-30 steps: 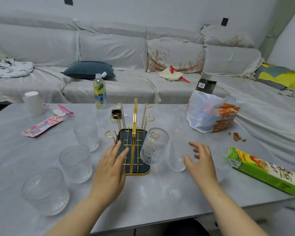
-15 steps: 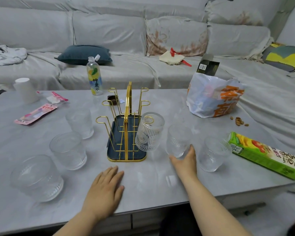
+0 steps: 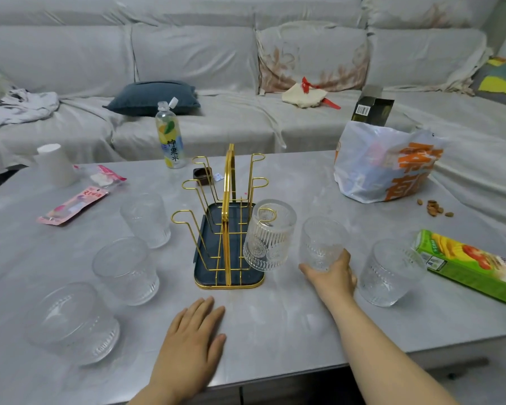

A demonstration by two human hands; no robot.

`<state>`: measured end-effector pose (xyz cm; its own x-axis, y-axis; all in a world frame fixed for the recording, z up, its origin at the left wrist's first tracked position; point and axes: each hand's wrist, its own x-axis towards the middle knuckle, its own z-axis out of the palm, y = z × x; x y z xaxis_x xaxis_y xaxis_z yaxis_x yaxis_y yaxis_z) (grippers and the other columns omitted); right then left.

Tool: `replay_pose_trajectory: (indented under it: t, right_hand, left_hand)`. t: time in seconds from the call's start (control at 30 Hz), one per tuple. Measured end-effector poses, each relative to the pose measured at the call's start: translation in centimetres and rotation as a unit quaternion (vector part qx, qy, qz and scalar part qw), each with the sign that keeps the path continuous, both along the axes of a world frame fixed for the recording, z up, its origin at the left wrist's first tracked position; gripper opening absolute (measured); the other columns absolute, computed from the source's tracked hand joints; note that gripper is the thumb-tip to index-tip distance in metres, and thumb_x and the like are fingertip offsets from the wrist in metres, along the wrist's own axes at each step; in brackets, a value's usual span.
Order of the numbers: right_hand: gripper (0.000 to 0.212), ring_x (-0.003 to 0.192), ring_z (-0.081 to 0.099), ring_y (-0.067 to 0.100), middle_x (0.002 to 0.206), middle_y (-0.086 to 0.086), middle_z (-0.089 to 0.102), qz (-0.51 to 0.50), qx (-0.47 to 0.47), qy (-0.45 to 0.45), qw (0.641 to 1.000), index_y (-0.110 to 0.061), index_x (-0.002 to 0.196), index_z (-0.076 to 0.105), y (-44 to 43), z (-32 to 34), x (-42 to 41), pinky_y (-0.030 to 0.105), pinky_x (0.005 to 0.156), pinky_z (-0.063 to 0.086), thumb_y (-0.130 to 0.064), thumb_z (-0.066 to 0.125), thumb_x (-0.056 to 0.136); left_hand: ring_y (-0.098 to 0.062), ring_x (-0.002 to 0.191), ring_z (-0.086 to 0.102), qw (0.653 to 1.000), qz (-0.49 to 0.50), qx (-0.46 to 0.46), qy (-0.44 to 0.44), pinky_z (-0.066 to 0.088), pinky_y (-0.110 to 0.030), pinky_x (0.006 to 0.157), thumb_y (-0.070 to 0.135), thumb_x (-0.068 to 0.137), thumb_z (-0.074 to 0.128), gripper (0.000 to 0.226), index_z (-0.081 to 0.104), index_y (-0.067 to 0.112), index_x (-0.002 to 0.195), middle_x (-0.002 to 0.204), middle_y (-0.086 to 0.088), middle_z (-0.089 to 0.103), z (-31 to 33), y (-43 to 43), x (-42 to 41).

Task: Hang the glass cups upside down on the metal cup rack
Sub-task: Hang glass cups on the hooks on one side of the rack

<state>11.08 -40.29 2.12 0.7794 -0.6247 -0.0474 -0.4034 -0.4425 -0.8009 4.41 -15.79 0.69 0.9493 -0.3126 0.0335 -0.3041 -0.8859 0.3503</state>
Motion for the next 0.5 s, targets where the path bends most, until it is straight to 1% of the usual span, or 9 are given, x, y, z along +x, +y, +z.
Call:
replay_pose_trajectory:
  t: [0.07, 0.13, 0.2, 0.27, 0.33, 0.37, 0.4, 0.47, 0.5]
  right_hand:
    - [0.08, 0.113, 0.051, 0.032, 0.125, 0.019, 0.052, 0.012, 0.079, -0.042, 0.996, -0.004, 0.123, 0.032, 0.2, 0.9, -0.3, 0.035, 0.092, 0.041, -0.016, 0.078, 0.059]
    - [0.076, 0.109, 0.052, 0.029, 0.125, 0.018, 0.05, 0.021, 0.133, -0.089, 0.987, -0.004, 0.123, 0.033, 0.2, 2.2, -0.7, 0.031, 0.087, 0.041, -0.008, 0.076, 0.061]
    - [0.072, 0.106, 0.053, 0.026, 0.124, 0.016, 0.05, 0.028, 0.137, -0.118, 0.983, -0.006, 0.122, 0.035, 0.2, 4.1, -1.1, 0.028, 0.083, 0.04, -0.008, 0.075, 0.062]
    - [0.068, 0.102, 0.054, 0.024, 0.121, 0.015, 0.053, 0.022, 0.127, -0.149, 0.98, -0.007, 0.12, 0.038, 0.1, 6.3, -1.3, 0.027, 0.08, 0.038, -0.01, 0.075, 0.063]
    - [0.066, 0.101, 0.054, 0.024, 0.121, 0.015, 0.054, 0.014, 0.12, -0.172, 0.978, -0.007, 0.121, 0.039, -0.2, 8.9, -1.4, 0.027, 0.08, 0.039, -0.014, 0.074, 0.065]
    - [0.066, 0.1, 0.053, 0.023, 0.121, 0.014, 0.053, 0.016, 0.115, -0.18, 0.977, -0.008, 0.121, 0.038, -0.5, 10.2, -1.3, 0.027, 0.081, 0.039, -0.015, 0.073, 0.066]
    - [0.066, 0.098, 0.052, 0.021, 0.121, 0.013, 0.052, 0.026, 0.104, -0.184, 0.977, -0.008, 0.122, 0.038, -0.8, 11.5, -1.2, 0.027, 0.081, 0.038, -0.016, 0.073, 0.066]
    - [0.067, 0.095, 0.048, 0.018, 0.119, 0.009, 0.049, 0.069, 0.072, -0.175, 0.979, -0.01, 0.122, 0.036, -1.3, 13.9, -1.0, 0.028, 0.079, 0.036, -0.018, 0.074, 0.067]
    - [0.068, 0.095, 0.046, 0.016, 0.118, 0.008, 0.048, 0.096, 0.052, -0.165, 0.98, -0.012, 0.122, 0.036, -1.6, 15.0, -0.8, 0.028, 0.079, 0.037, -0.02, 0.074, 0.067]
  left_hand:
    - [-0.009, 0.14, 0.006, 1.0, 0.004, -0.007, 0.008, 0.0, -0.026, 0.113, 0.048, 0.081, 0.02, 0.058, 0.025, 0.031, 0.135, 0.152, 0.006, 0.014, -0.2, 0.1, 0.1]
    - [-0.009, 0.14, 0.007, 1.0, 0.003, -0.006, 0.023, 0.002, -0.026, 0.114, 0.045, 0.088, 0.028, 0.049, 0.025, 0.031, 0.135, 0.153, 0.006, 0.013, 0.3, 0.0, 0.1]
    - [-0.008, 0.137, 0.018, 0.999, 0.001, -0.034, 0.027, 0.011, -0.024, 0.112, 0.035, 0.09, 0.037, 0.043, 0.032, 0.028, 0.132, 0.15, 0.006, 0.022, 1.2, 0.0, 0.2]
    - [-0.009, 0.127, 0.039, 0.995, 0.005, -0.095, 0.008, 0.026, -0.02, 0.103, 0.028, 0.09, 0.042, 0.036, 0.043, 0.026, 0.125, 0.139, 0.006, 0.043, 2.6, -0.1, 0.2]
    - [-0.008, 0.108, 0.054, 0.985, 0.006, -0.163, -0.05, 0.037, -0.017, 0.086, 0.023, 0.087, 0.048, 0.026, 0.056, 0.025, 0.112, 0.117, 0.006, 0.062, 5.0, -0.6, -0.1]
    - [-0.005, 0.096, 0.057, 0.977, -0.001, -0.192, -0.091, 0.038, -0.014, 0.078, 0.021, 0.085, 0.05, 0.022, 0.062, 0.023, 0.103, 0.105, 0.005, 0.068, 6.5, -1.0, -0.1]
    - [-0.005, 0.09, 0.055, 0.968, -0.011, -0.219, -0.122, 0.039, -0.015, 0.074, 0.021, 0.082, 0.05, 0.021, 0.066, 0.019, 0.095, 0.095, 0.002, 0.071, 8.0, -1.4, 0.0]
    - [-0.008, 0.089, 0.05, 0.95, -0.037, -0.247, -0.19, 0.038, -0.018, 0.077, 0.023, 0.078, 0.044, 0.028, 0.067, 0.012, 0.088, 0.088, -0.005, 0.071, 11.0, -2.1, 0.8]
    - [-0.009, 0.091, 0.049, 0.943, -0.045, -0.244, -0.223, 0.037, -0.019, 0.079, 0.022, 0.077, 0.039, 0.033, 0.067, 0.01, 0.09, 0.092, -0.007, 0.071, 12.3, -2.6, 1.5]
